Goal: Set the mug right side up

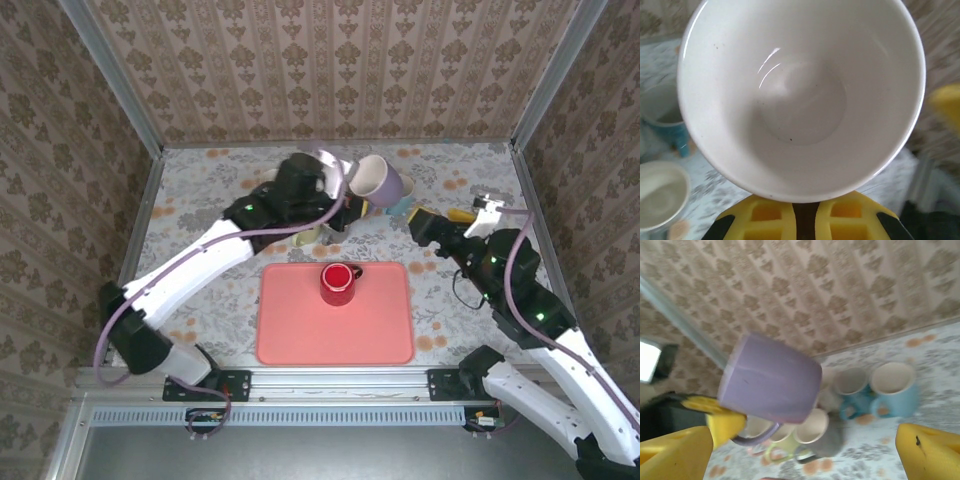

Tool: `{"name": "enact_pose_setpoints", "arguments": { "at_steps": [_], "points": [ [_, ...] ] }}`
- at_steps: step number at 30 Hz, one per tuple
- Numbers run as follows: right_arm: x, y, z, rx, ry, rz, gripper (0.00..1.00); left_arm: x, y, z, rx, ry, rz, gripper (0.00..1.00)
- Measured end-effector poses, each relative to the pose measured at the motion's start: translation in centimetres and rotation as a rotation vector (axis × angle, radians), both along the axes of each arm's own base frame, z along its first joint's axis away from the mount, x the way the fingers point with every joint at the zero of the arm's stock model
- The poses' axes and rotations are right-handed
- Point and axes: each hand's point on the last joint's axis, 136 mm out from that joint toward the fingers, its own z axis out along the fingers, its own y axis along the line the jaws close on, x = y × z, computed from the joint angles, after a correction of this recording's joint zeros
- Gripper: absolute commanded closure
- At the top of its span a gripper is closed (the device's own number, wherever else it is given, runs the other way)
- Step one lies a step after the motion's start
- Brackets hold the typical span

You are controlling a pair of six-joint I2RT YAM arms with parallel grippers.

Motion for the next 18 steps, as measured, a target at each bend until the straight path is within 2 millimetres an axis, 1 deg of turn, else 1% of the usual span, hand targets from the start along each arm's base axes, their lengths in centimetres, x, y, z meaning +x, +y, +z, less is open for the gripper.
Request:
{"name": "enact_pose_setpoints", "arguments": {
  "at_steps": [1,4,6,8,10,18],
  "points": [
    [-0.3,-0.8,0.2,-0.022,-0.003,-0.027,0.04,0.3,-0.6,-1.9,0.076,0.001,0.007,1.00],
    [-1.0,-2.1,0.2,-0.074,-0.008,-0.071,0.03,1.1,-1.8,-6.7,0.246,0.014,0.018,1.00],
    [-1.3,-2.6,-0.2,-0.103,0.000,-0.085,0.03,1.3,-2.2,-9.5,0.338,0.024,0.021,1.00],
    [-1.4,-2.9,-0.5,-0.127,0.007,-0.094,0.03,1.7,-2.4,-11.6,0.401,0.033,0.030,1.00],
    [-1.6,-3.1,-0.6,-0.144,0.007,-0.097,0.03,2.0,-2.6,-13.1,0.445,0.039,0.040,1.00],
    [-2.4,-3.6,-1.3,-0.176,-0.006,-0.094,0.02,3.5,-2.8,-16.4,0.512,0.057,0.102,1.00]
  ]
}}
